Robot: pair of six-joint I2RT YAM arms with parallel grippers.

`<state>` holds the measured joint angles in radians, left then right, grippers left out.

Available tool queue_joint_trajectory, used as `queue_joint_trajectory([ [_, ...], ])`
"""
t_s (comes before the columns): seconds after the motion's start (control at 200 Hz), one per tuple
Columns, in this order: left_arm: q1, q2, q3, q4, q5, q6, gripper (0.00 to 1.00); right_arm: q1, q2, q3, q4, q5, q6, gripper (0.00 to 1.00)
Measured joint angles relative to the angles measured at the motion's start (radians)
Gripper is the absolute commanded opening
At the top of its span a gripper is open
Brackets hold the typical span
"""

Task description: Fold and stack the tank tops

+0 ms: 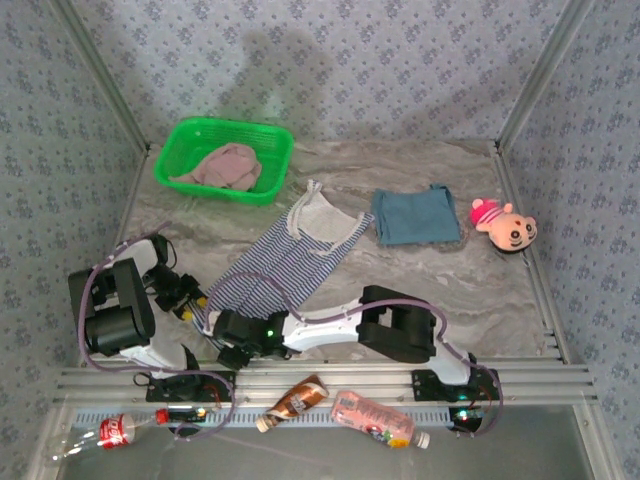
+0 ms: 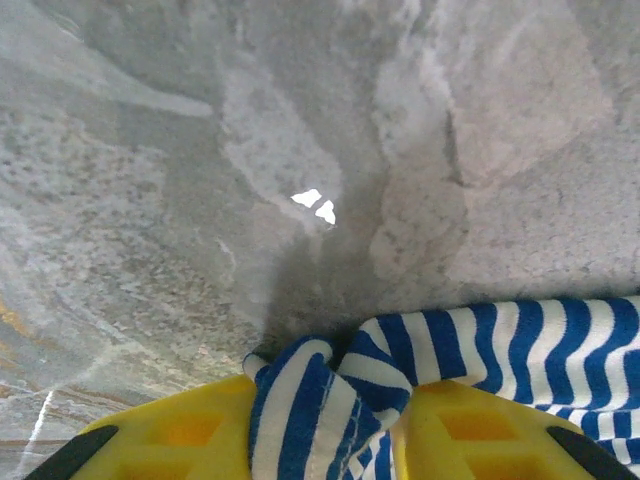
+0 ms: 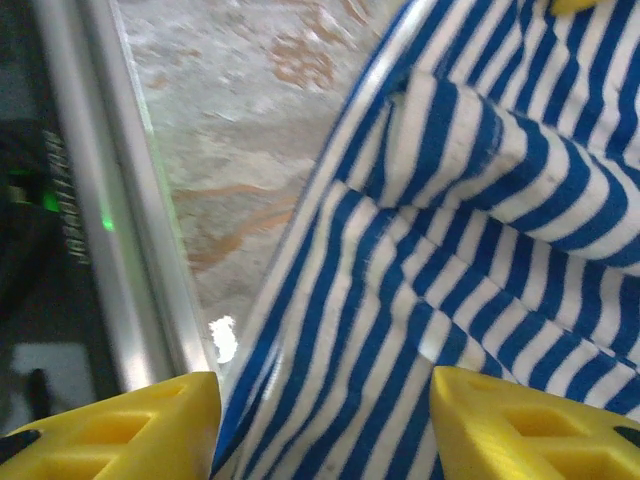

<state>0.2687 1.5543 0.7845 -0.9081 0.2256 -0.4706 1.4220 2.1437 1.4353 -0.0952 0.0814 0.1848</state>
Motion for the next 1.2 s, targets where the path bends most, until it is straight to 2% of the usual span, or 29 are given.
queue_joint_trajectory([
  [0.1,0.0,0.0,0.0,0.0,0.007,0.004,0.27,0.011,0.016,0.031,-0.041,0.054,-0.006,0.46],
  [0.225,0.0,0.0,0.0,0.0,0.015,0.009,0.21,0.026,0.021,0.05,-0.092,0.114,-0.009,0.23],
  [0.385,-0.003,-0.009,0.0,-0.001,0.018,0.01,0.14,0.027,0.02,0.059,-0.115,0.14,-0.031,0.11],
  [0.555,-0.026,-0.077,0.04,-0.054,-0.017,0.006,0.07,0.019,0.0,0.048,-0.096,0.109,-0.04,0.09],
  [0.77,-0.073,-0.157,0.126,-0.126,-0.057,-0.001,0.07,-0.034,-0.096,-0.012,0.01,-0.023,-0.008,0.1],
  [0.994,-0.174,-0.133,0.247,-0.17,-0.065,-0.032,0.08,-0.13,-0.216,-0.149,0.118,-0.157,0.09,0.1],
  [1.199,-0.275,-0.018,0.411,-0.197,-0.057,-0.067,0.08,-0.269,-0.311,-0.281,0.18,-0.258,0.14,0.1],
])
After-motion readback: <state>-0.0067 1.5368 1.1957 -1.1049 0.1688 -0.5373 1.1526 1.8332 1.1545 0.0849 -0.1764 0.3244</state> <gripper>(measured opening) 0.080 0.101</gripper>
